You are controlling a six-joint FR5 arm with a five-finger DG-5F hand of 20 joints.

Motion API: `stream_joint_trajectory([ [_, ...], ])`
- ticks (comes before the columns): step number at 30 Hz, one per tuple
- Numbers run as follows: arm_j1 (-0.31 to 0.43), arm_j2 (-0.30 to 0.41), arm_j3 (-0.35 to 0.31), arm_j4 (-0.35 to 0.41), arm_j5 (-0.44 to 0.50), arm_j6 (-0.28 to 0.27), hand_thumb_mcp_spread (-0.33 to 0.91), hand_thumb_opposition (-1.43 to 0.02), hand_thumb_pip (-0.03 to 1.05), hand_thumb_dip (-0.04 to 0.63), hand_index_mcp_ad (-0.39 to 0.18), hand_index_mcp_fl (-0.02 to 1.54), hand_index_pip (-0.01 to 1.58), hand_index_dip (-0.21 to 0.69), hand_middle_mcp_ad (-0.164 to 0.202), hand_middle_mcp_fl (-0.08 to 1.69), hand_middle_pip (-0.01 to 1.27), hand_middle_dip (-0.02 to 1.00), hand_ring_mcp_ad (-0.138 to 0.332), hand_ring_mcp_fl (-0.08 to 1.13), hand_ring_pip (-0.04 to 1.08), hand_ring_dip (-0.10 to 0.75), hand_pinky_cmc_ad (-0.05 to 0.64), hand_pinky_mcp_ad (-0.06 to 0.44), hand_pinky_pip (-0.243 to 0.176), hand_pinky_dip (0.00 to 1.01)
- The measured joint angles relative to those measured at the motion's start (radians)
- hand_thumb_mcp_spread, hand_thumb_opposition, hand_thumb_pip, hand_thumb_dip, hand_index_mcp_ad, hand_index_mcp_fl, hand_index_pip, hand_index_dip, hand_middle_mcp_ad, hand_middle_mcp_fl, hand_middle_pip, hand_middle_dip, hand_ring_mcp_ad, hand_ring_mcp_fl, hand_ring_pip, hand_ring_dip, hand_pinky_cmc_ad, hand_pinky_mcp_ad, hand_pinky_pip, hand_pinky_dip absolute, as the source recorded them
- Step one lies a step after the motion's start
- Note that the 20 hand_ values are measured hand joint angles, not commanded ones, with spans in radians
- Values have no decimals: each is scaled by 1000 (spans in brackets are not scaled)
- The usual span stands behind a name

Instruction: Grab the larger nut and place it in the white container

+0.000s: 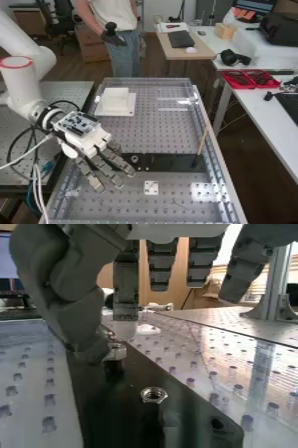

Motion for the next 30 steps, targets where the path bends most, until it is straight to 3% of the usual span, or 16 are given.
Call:
stream_joint_trajectory([
  [30, -35, -18, 14, 6, -66, -28, 340, -853, 728, 257, -79, 21, 1557, 326, 51, 3, 141, 197, 164, 0, 99, 75, 379, 284, -89, 382],
])
